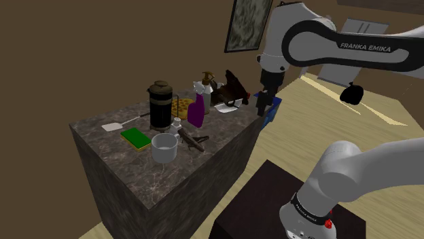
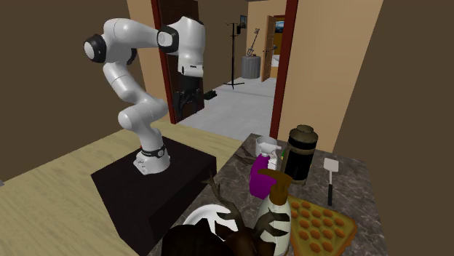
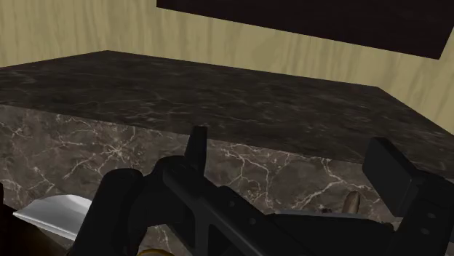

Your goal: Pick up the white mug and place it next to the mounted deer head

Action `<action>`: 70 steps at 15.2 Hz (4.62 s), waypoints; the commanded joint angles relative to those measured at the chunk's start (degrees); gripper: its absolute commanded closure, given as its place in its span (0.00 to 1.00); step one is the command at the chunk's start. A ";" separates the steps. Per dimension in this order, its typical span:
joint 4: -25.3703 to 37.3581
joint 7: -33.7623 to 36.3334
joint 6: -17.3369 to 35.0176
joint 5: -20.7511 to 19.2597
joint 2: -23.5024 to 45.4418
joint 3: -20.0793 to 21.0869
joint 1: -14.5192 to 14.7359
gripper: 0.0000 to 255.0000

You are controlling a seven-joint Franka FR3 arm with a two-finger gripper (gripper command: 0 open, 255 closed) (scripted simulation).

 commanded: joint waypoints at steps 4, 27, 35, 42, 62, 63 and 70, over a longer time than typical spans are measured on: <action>-0.30 3.41 4.20 2.12 3.51 2.44 0.97 0.00; 19.20 29.87 29.26 0.46 44.46 18.53 5.28 0.00; 34.72 38.66 30.64 -6.91 61.21 19.26 9.87 0.00; 32.71 39.63 35.01 -8.45 63.80 18.47 10.18 0.00; 33.11 39.35 34.13 -8.11 63.27 18.61 10.08 1.00; 33.40 39.17 33.50 -7.88 62.89 18.71 10.02 1.00; 35.81 38.00 29.02 -6.42 60.57 19.27 9.69 1.00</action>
